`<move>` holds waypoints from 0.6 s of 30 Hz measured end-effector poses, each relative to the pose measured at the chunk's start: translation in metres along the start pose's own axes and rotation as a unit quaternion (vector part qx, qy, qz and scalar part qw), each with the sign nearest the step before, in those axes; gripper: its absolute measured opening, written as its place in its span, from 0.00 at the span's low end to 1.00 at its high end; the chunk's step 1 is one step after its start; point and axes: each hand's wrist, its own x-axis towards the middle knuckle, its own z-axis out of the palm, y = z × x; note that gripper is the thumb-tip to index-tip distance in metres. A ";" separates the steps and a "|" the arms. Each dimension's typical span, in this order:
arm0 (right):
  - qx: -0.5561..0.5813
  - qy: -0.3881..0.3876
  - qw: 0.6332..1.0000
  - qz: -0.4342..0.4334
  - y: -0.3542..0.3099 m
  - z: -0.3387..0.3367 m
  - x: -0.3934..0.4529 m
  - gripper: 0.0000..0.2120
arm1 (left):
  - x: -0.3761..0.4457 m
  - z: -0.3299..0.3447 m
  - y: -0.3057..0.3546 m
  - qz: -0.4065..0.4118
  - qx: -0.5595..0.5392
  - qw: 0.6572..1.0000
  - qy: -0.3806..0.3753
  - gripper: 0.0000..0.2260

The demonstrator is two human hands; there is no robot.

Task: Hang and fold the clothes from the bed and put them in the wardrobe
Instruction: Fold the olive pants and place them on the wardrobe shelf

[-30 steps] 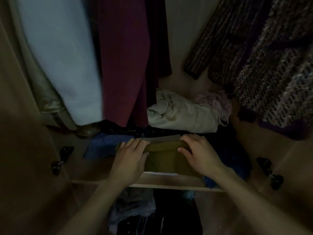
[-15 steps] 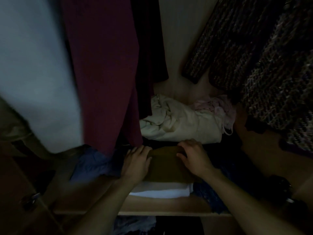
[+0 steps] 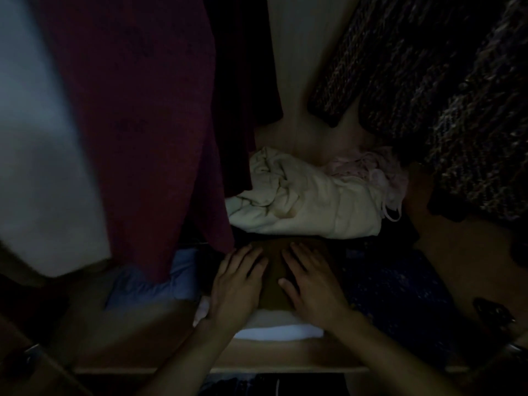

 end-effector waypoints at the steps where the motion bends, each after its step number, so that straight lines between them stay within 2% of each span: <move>1: -0.011 -0.003 1.000 0.002 0.002 0.003 0.002 0.31 | 0.000 0.002 0.002 0.002 -0.007 1.000 -0.013 0.16; 4: -0.035 -0.012 0.999 0.017 0.006 0.009 0.005 0.34 | 0.001 0.009 0.005 -0.029 -0.038 0.996 -0.079 0.21; 8: 0.002 -0.011 0.999 0.038 0.007 0.016 0.004 0.35 | -0.005 0.021 -0.001 -0.075 -0.079 0.984 -0.140 0.26; 13: 0.009 -0.019 0.999 0.047 0.006 0.016 0.003 0.33 | -0.005 0.021 0.001 -0.089 -0.076 0.979 -0.166 0.27; 18: -0.009 0.022 0.999 0.038 -0.007 0.007 -0.014 0.27 | -0.006 0.002 0.006 -0.139 -0.038 0.976 -0.162 0.30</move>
